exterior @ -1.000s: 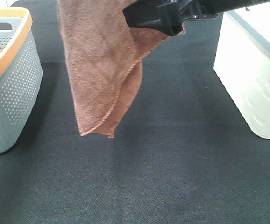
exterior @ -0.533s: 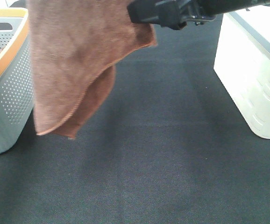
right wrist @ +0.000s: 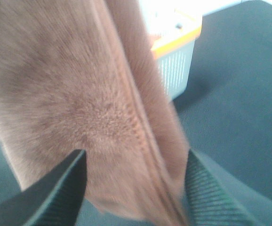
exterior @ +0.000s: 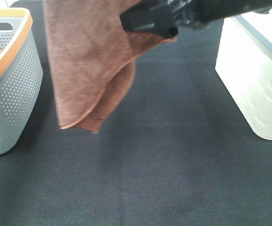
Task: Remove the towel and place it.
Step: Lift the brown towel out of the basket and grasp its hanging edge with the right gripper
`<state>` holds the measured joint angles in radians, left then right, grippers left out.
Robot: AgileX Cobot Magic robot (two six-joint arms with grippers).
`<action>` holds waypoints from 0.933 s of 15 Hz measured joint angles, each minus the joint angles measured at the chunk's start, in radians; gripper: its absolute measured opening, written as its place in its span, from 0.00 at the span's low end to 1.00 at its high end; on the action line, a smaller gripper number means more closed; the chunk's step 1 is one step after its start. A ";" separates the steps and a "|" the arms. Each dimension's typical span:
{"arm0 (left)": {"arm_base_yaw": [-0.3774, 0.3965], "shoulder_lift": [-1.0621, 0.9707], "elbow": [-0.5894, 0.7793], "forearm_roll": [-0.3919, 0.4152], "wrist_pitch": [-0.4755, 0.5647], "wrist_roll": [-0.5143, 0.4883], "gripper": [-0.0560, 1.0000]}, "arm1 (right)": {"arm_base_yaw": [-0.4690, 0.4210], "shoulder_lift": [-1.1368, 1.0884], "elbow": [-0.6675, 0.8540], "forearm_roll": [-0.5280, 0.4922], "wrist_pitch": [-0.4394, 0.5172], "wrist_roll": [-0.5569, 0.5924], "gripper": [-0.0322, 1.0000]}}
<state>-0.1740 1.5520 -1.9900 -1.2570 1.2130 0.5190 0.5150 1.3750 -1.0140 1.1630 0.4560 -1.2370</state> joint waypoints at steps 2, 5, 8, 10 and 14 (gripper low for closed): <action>0.000 0.000 0.000 -0.002 0.000 0.000 0.05 | 0.000 0.016 0.000 -0.001 0.000 0.000 0.27; 0.000 0.000 0.000 0.039 0.000 0.000 0.05 | 0.000 0.016 0.000 -0.016 0.000 0.001 0.03; 0.000 0.000 0.000 0.301 -0.032 -0.085 0.05 | 0.000 0.016 0.000 -0.119 -0.020 0.088 0.03; 0.000 0.000 0.000 0.523 -0.064 -0.178 0.05 | 0.000 0.016 0.000 -0.256 -0.075 0.231 0.03; 0.000 0.019 0.053 0.853 -0.150 -0.309 0.05 | 0.000 0.016 0.000 -0.595 -0.292 0.490 0.03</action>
<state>-0.1740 1.5710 -1.9370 -0.4040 1.0630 0.2100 0.5150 1.3910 -1.0140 0.5680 0.1640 -0.7470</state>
